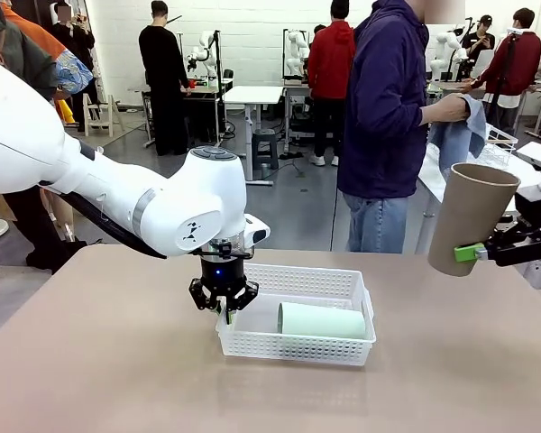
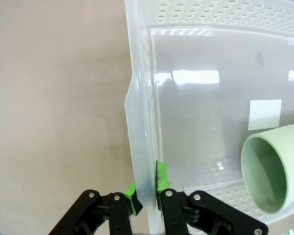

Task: Clean and organize the cups into the basket.
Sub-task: Pick up the Reusable plastic cup from the right side of the table and stack it inside the Organizing basket in the center of the table.

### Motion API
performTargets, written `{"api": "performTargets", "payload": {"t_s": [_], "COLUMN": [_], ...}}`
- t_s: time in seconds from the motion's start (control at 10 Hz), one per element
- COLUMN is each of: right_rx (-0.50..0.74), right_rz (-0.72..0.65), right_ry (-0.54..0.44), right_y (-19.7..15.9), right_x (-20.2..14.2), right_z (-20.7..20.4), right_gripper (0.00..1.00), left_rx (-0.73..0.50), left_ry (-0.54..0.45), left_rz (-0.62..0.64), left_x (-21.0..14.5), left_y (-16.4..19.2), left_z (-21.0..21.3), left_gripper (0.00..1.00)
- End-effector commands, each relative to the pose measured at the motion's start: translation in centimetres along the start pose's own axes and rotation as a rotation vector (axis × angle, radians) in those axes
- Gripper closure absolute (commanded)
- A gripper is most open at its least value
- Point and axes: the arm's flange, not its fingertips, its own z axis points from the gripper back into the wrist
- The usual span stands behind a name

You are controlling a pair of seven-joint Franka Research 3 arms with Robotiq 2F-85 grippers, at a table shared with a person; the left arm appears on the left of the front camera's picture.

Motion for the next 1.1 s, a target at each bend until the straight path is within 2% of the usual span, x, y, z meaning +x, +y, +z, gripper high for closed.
{"api": "performTargets", "payload": {"t_s": [0.0,0.4,0.5,0.7,0.8,1.0], "right_rx": [0.026,0.026,0.009,-0.087,-0.102,-0.102], "right_rz": [0.01,0.01,-0.005,0.096,0.113,0.12], "right_ry": [-0.023,-0.023,-0.01,0.425,0.569,0.831], "right_y": [-0.3,-0.3,0.1,1.3,0.9,-0.5], "right_x": [-0.2,-0.2,-0.3,5.3,7.4,9.4], "right_z": [0.2,0.2,0.1,-5.8,-8.8,-14.7], "right_gripper": [1.0,1.0,0.2,0.2,0.2,0.2], "left_rx": [0.001,0.001,0.001,0.001,0.001,0.001], "left_ry": [-0.006,-0.006,-0.006,-0.006,-0.006,-0.006], "left_rz": [-0.003,-0.003,-0.003,-0.003,-0.003,-0.003], "left_x": [-0.2,-0.2,-0.2,-0.2,-0.2,-0.2], "left_y": [0.1,0.1,0.1,0.1,0.1,0.1], "left_z": [0.2,0.2,0.2,0.2,0.2,0.2], "left_gripper": [1.0,1.0,1.0,1.0,1.0,1.0]}}
